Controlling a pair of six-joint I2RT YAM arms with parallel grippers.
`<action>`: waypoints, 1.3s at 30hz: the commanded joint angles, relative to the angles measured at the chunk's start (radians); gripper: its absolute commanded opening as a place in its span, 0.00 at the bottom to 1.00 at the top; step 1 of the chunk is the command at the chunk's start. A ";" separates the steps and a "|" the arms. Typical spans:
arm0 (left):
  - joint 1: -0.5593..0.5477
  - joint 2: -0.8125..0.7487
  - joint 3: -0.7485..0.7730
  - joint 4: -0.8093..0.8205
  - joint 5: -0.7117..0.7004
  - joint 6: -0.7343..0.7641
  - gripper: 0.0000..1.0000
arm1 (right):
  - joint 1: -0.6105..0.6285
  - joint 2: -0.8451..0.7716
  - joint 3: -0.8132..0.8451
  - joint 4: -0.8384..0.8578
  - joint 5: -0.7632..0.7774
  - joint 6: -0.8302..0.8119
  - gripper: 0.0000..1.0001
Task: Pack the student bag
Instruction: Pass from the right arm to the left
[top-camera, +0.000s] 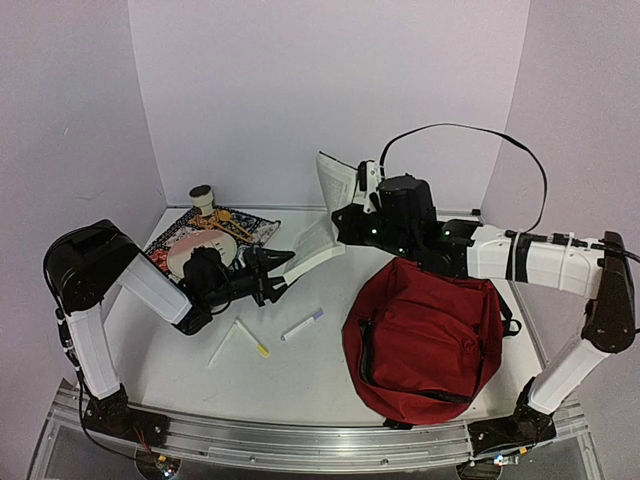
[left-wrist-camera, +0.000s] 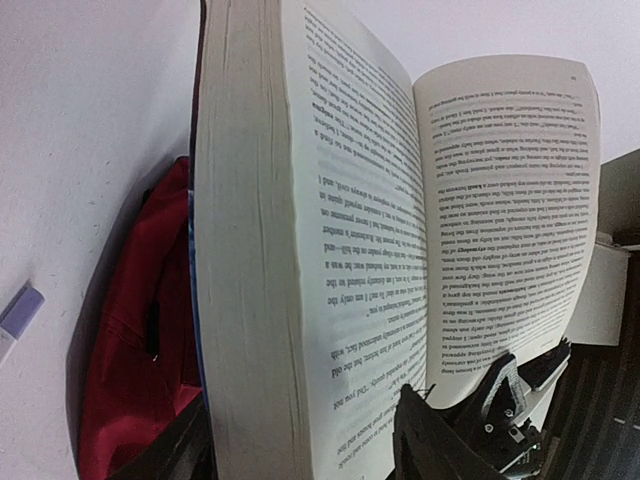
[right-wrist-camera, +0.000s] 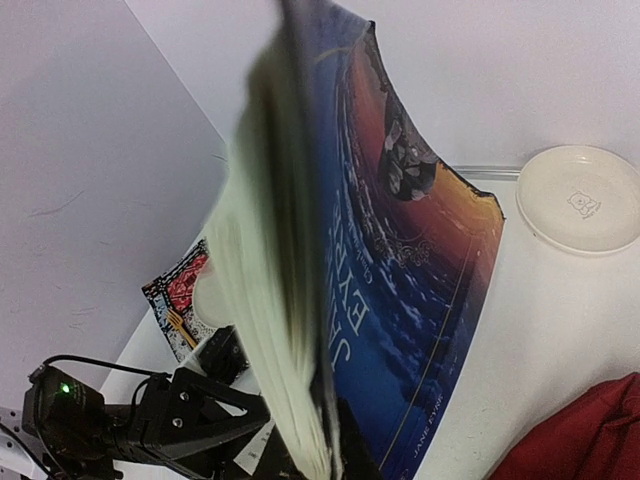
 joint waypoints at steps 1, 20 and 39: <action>0.002 -0.073 0.021 0.108 -0.009 0.013 0.54 | 0.003 -0.089 0.031 0.162 -0.053 -0.074 0.00; 0.005 -0.107 0.018 0.114 -0.014 0.078 0.18 | 0.011 -0.016 0.102 -0.046 -0.431 -0.386 0.07; 0.014 -0.189 -0.010 0.114 0.068 0.296 0.00 | -0.175 -0.073 0.046 -0.178 -0.579 -0.003 0.88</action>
